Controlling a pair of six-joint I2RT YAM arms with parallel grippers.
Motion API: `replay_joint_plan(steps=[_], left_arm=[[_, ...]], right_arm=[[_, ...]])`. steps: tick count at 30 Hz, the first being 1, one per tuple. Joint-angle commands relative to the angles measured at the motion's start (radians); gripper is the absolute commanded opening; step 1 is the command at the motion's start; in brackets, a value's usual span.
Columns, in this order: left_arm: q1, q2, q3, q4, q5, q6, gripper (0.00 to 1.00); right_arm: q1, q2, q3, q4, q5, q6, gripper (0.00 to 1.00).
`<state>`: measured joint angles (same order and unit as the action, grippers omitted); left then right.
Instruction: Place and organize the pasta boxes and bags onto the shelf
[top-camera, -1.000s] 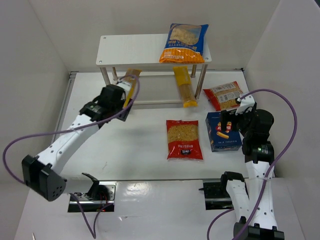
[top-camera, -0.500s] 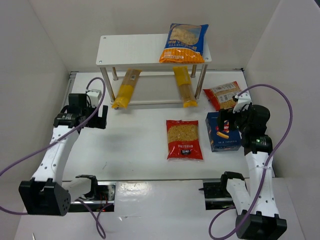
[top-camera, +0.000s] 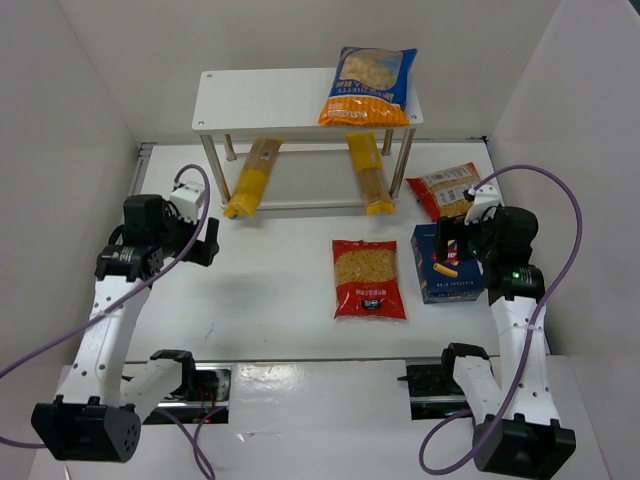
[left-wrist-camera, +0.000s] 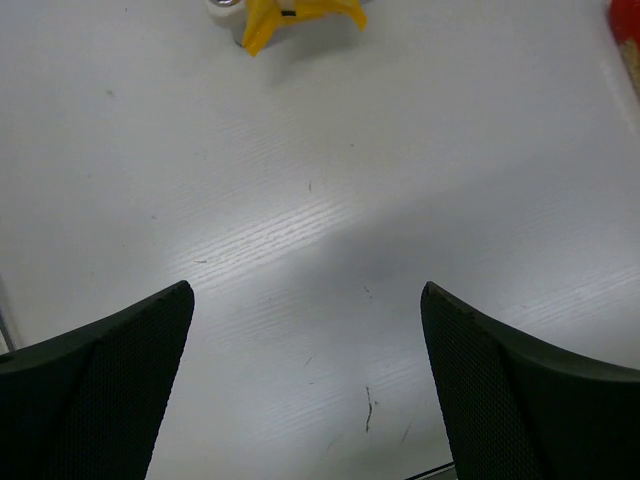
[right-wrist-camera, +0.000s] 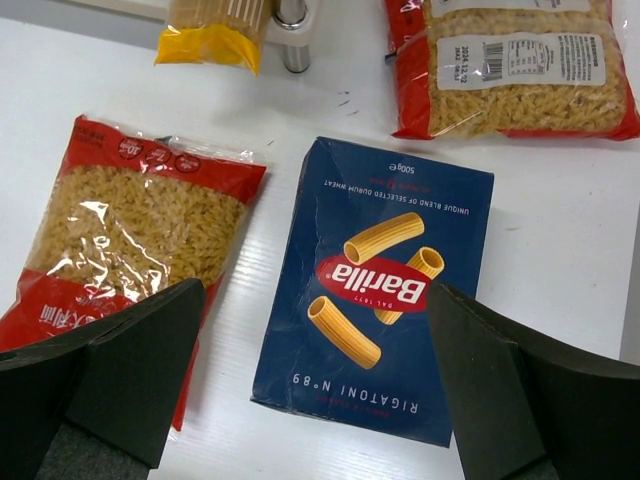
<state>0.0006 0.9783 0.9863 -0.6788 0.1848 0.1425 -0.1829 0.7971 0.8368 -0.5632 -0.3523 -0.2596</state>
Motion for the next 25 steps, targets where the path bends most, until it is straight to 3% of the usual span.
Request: replay_joint_plan(steps=[1, 25], left_arm=[[-0.002, -0.036, -0.005, 0.012, 0.093, 0.040, 1.00], [-0.002, -0.047, -0.005, 0.012, 0.093, 0.040, 1.00]], right_arm=[[0.002, 0.005, 0.044, -0.012, -0.002, -0.009, 0.99], [0.002, 0.025, 0.053, -0.012, -0.013, -0.018, 0.99]])
